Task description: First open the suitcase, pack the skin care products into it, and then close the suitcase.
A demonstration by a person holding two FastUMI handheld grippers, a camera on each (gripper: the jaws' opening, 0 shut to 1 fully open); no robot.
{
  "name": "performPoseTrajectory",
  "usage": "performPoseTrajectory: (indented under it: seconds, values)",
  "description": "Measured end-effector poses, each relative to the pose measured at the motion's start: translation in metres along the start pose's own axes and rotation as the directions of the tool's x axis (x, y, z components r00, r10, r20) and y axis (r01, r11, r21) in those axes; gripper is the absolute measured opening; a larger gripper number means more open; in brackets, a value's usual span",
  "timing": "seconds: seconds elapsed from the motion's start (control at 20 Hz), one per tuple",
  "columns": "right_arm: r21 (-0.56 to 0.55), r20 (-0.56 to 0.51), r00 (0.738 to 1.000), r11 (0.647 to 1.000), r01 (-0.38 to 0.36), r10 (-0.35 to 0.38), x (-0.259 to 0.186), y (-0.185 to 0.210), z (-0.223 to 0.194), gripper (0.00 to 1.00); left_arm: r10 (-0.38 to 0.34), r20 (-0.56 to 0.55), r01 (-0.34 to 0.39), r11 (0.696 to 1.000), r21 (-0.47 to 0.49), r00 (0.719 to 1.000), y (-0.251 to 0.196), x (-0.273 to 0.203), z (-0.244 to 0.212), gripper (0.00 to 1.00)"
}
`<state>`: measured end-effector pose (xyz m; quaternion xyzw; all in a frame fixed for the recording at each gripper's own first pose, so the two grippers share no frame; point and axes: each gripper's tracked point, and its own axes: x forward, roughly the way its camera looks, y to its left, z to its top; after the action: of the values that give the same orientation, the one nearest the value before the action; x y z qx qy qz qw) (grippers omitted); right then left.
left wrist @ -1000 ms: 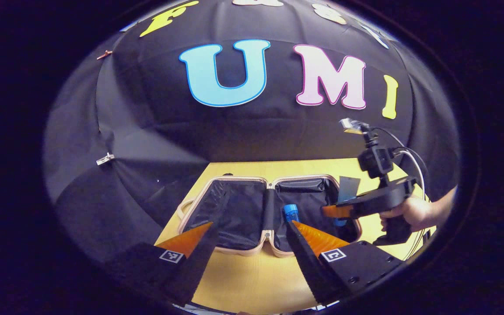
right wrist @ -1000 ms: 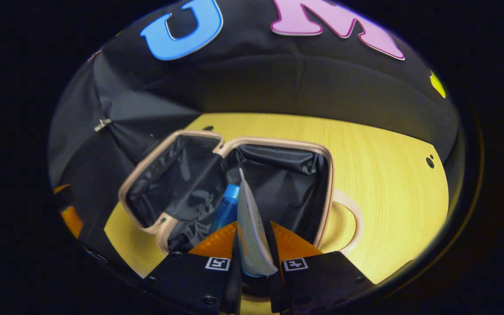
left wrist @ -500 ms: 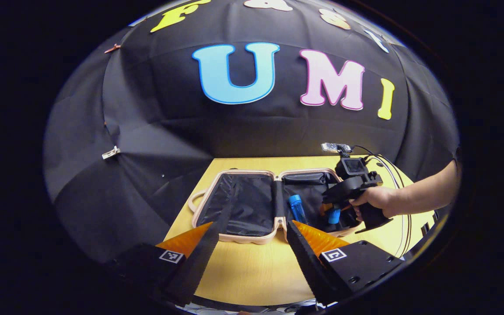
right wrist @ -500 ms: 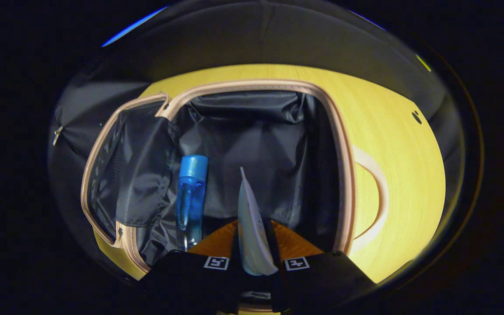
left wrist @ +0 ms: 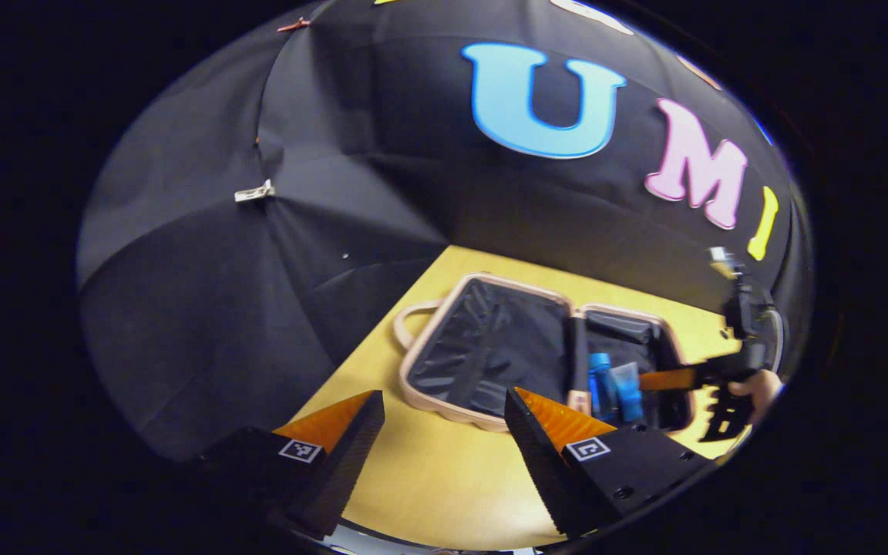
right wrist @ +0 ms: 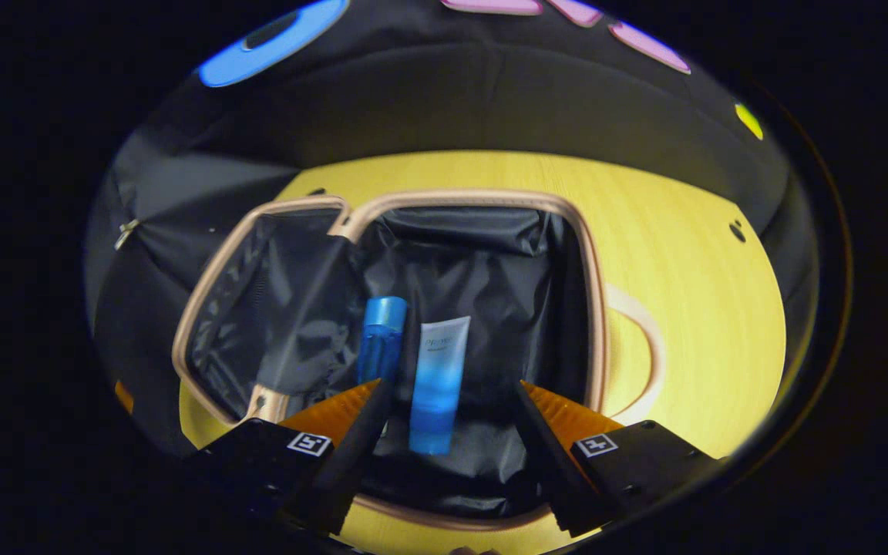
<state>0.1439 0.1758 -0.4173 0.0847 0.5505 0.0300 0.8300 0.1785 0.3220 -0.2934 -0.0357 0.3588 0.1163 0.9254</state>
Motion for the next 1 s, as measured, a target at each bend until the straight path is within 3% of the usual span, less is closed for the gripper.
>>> performPoseTrajectory:
  seconds: [0.1, 0.3, 0.6, 0.7, 0.9, 0.95, 1.0]
  values:
    - [-0.055, 0.089, 0.996, 0.998, -0.015, 0.020, -0.032, 0.003, -0.001, 0.98, 0.009, 0.014, -0.008, 0.999, -0.040, 1.000, 0.022, 0.027, 0.013, 0.99]
    - [0.002, 0.224, 0.974, 0.999, -0.044, 0.042, -0.086, 0.003, -0.002, 0.98, -0.059, 0.006, 0.059, 0.976, -0.211, 0.998, 0.046, 0.081, 0.037, 0.95]
    - [-0.005, 0.361, 0.932, 1.000, 0.031, -0.027, -0.141, -0.028, 0.002, 0.98, -0.100, -0.056, 0.074, 0.933, -0.351, 0.993, 0.073, 0.167, 0.048, 0.94]
    - [-0.013, 0.378, 0.925, 0.999, 0.043, -0.035, -0.160, -0.028, 0.000, 0.97, -0.168, -0.083, 0.119, 0.899, -0.423, 0.982, 0.066, 0.190, 0.044, 0.94]
    - [-0.013, 0.390, 0.919, 0.998, 0.060, -0.050, -0.184, -0.028, -0.010, 0.98, -0.243, -0.173, 0.100, 0.806, -0.584, 0.954, 0.059, 0.230, 0.027, 0.90]
    - [-0.016, 0.385, 0.921, 0.998, 0.065, -0.054, -0.186, -0.027, -0.014, 0.98, -0.271, -0.190, 0.102, 0.784, -0.613, 0.944, 0.058, 0.235, 0.025, 0.94]
    - [-0.020, 0.381, 0.923, 0.997, 0.074, -0.061, -0.189, -0.030, -0.018, 0.98, -0.289, -0.202, 0.104, 0.774, -0.625, 0.936, 0.057, 0.238, 0.021, 0.82]
